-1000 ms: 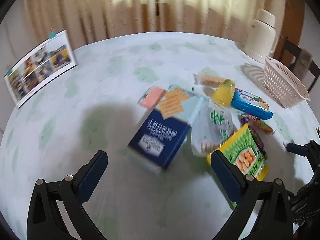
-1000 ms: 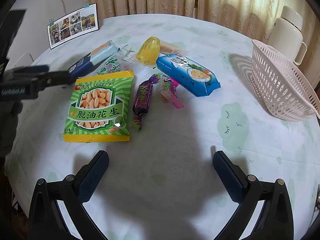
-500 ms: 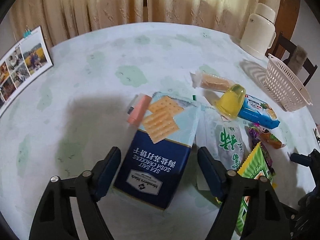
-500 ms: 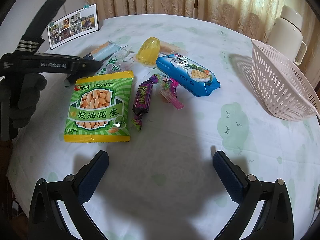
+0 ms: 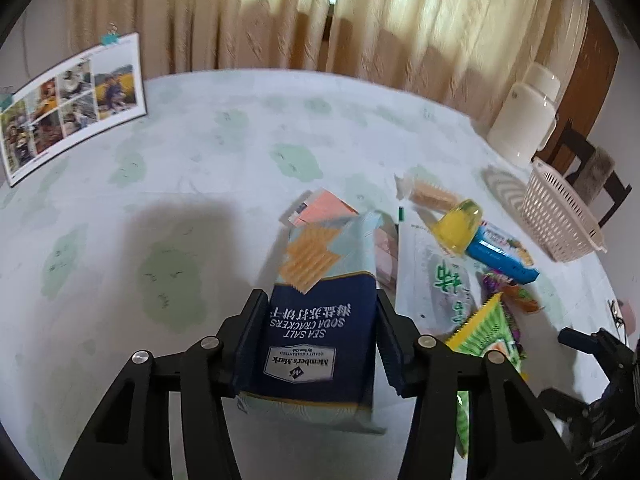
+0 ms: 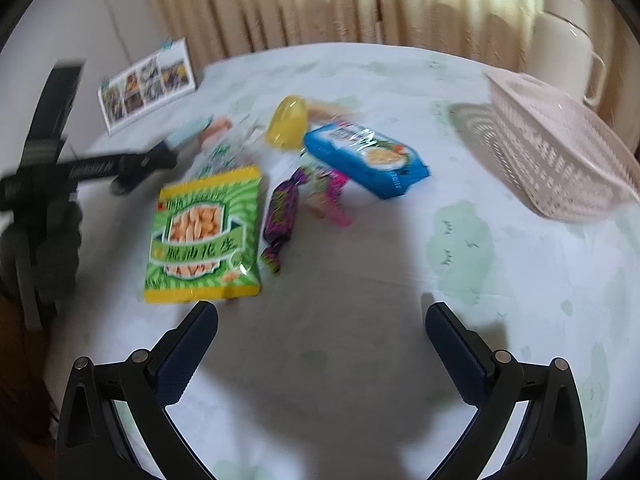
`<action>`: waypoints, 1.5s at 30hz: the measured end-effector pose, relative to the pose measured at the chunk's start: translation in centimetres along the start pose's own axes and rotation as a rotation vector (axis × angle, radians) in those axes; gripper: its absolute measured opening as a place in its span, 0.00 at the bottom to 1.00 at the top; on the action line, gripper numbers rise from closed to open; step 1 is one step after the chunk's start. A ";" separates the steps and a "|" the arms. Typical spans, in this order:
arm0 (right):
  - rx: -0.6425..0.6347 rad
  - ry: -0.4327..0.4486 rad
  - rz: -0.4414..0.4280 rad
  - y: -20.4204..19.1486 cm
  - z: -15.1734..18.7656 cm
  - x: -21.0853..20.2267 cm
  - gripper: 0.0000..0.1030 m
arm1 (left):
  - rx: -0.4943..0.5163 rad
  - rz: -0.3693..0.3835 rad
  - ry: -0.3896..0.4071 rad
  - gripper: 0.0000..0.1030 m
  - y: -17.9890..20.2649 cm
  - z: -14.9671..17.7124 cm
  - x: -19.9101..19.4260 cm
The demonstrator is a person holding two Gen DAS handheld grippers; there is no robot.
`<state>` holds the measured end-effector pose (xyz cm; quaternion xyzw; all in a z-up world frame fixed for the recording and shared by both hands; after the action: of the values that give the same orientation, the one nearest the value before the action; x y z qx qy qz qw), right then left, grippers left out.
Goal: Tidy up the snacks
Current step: 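Grasp the blue cracker box with the left tool while the right tool grasps the purple candy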
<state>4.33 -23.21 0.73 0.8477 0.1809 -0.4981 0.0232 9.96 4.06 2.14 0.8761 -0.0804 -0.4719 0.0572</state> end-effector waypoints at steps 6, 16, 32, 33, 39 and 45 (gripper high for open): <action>-0.011 0.001 -0.005 -0.3 -0.9 0.1 0.86 | -0.002 0.012 0.056 0.26 0.3 1.0 -1.7; -0.049 0.011 -0.032 -2.4 -4.1 1.0 0.54 | -0.058 -0.016 -0.008 0.47 -1.0 1.1 -0.2; -0.060 0.009 0.010 -2.4 -5.9 3.9 0.30 | 0.035 -0.131 -0.060 0.49 0.9 1.3 1.9; -0.073 0.006 0.010 -2.6 -5.9 3.9 0.30 | 0.038 -0.133 -0.060 0.48 1.1 1.3 1.9; -0.146 0.000 0.053 -4.2 -5.9 4.3 0.30 | 0.033 -0.126 -0.038 0.44 1.2 1.4 1.3; -0.140 0.013 0.068 -4.3 -5.5 4.1 0.20 | 0.000 -0.089 0.028 0.44 0.6 1.3 -0.3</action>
<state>9.28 -16.85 0.59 0.8529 0.1865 -0.4776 0.0982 8.67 3.49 1.83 0.8852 -0.0406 -0.4618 0.0375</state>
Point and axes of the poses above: each gripper's, at about its wrist camera, not at the fingertips, and x roughly the way its jaws point, y to its right, z to its underside, the point moved 1 cm from there along x, roughly the way its jaws point, and after that the axes turned 7 degrees about -y, right-handed, at the moved point
